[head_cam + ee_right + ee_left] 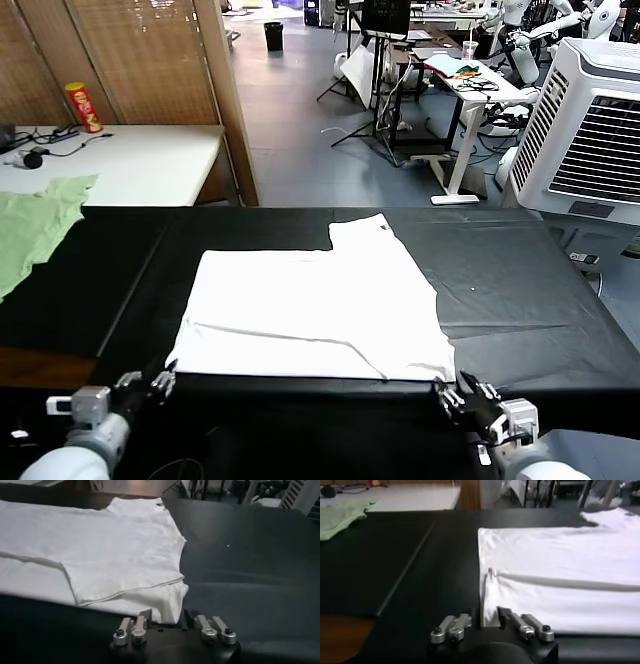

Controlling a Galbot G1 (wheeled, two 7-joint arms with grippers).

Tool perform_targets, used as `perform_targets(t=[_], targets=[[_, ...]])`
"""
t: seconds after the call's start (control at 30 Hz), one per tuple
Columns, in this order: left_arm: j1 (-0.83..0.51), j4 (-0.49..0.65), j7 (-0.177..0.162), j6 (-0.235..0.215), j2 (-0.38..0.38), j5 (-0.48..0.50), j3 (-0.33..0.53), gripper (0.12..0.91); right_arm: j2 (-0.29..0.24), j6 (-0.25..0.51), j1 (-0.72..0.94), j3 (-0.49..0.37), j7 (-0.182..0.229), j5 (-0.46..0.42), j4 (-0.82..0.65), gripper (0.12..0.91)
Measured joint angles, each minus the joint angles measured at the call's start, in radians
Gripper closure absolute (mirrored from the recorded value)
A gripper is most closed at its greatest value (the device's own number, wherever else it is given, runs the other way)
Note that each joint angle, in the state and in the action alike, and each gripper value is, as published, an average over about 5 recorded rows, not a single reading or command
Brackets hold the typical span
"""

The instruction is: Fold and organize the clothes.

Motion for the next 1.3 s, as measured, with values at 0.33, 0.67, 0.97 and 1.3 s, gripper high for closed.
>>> perform_targets(t=[0.33, 0.67, 0.97, 1.3], targets=[[-0.091, 0.006, 0.042, -0.004, 0.002, -0.075, -0.055, 0.232, -0.054, 0.078, 0.148, 0.013, -0.006, 0.122, -0.023, 0.227], [-0.452, 0.196, -0.042, 0.006, 0.069, -0.179, 0.094, 0.232, -0.098, 0.119, 0.588, -0.131, 0.082, 0.140, -0.365, 0.227], [-0.794, 0.482, -0.036, 0.015, 0.078, -0.220, 0.285, 0.232, -0.068, 0.122, 0.933, -0.313, 0.076, 0.172, -0.739, 0.227], [-1.058, 0.798, 0.021, 0.027, 0.026, -0.182, 0.454, 0.232, -0.027, 0.128, 1.199, -0.455, 0.009, 0.182, -1.085, 0.227]])
